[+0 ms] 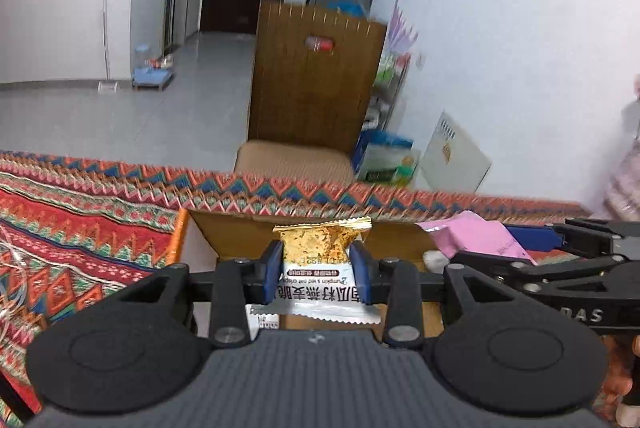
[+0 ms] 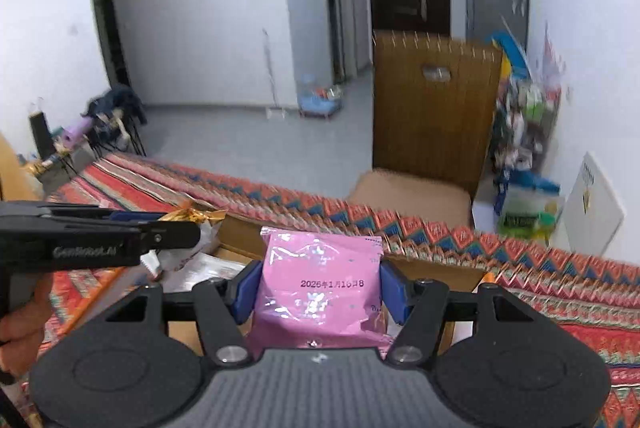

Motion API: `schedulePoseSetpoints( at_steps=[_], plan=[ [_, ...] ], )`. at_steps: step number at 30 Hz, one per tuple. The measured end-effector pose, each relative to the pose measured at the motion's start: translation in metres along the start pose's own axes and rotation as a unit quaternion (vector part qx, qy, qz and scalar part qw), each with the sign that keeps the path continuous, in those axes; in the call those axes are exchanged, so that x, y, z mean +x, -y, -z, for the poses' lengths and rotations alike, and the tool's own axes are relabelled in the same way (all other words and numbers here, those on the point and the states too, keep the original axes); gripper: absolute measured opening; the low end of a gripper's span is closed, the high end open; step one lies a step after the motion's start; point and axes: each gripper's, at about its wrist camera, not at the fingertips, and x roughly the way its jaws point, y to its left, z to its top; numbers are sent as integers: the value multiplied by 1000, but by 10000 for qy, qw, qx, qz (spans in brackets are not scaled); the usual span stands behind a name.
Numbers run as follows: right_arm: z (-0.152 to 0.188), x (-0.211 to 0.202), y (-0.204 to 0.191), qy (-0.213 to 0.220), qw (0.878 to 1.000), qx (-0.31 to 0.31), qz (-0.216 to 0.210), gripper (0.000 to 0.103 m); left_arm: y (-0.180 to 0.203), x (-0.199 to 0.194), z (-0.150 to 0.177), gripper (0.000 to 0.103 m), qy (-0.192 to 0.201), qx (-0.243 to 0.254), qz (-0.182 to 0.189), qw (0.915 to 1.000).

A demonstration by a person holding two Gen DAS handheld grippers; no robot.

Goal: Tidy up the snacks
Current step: 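Carry both held packets over into the orange cardboard box, then open the left tool to drop the seed cake packet while the right releases the pink packet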

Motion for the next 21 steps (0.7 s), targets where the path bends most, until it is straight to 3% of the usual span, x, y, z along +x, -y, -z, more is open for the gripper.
schedulePoseSetpoints(
  at_steps=[6,10,14,17,21],
  plan=[
    [9,87,16,-958,9950,180,223,61,-2,68,8,37,-657,290,-284,9970],
    [18,114,17,-1414,9892,350,179,62,-5,79,8,38,-884,264,-129,9956],
    [19,118,6,-1536,9874,141,353,64,-4,87,10,44,-1134,282,-130,9931],
    [17,116,-1,-1586,9866,53,386,70,-6,84,9,51,-1103,139,-217,9936],
    [6,97,-10,-1425,9887,-43,460,70,-14,67,1,51,-1050,131,-178,9942]
  ],
)
